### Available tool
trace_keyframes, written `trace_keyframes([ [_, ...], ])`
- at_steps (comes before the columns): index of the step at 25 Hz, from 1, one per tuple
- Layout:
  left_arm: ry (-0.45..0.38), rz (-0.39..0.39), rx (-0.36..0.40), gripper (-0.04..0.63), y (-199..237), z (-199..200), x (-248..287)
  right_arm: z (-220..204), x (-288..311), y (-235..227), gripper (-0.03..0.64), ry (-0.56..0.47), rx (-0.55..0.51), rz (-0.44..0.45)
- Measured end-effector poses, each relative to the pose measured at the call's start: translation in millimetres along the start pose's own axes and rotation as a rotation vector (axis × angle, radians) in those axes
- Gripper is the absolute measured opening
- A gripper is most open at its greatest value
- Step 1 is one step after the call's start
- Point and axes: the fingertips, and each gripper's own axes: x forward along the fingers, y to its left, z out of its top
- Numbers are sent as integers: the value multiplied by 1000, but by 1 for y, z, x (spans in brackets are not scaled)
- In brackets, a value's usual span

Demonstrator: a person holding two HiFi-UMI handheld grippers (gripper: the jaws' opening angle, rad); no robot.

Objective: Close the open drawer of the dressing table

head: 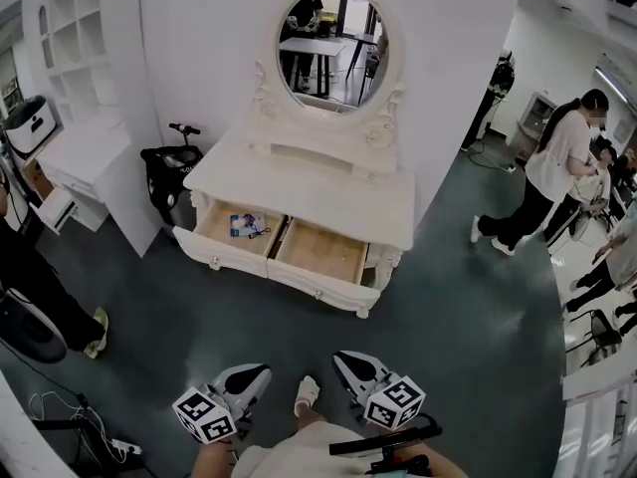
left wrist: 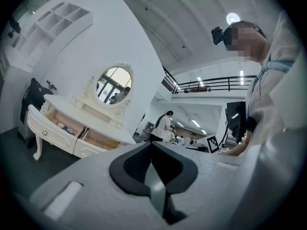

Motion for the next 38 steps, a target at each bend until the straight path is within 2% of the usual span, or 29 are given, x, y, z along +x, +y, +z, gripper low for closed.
trace_keyframes([
  [8, 30, -25, 23, 9, 70, 43, 68, 24, 63, -74, 17, 24, -26, -63],
  [14, 54, 16, 10, 9, 115, 55, 100, 29, 94, -120, 17, 45, -43, -138],
  [19, 79, 38, 2, 9, 143, 56, 110, 8, 115, -158, 17, 113, -62, -184],
  [23, 79, 33, -11, 9, 157, 55, 113, -19, 129, -191, 17, 175, -84, -283],
  [28, 79, 19, -45, 9, 175, 52, 112, -63, 142, -216, 17, 270, -58, -388],
  [32, 128, -12, -38, 9, 188, 56, 116, -81, 156, -221, 17, 325, -32, -416],
  [38, 183, -32, -22, 9, 220, 47, 135, -85, 181, -227, 17, 347, -28, -416],
])
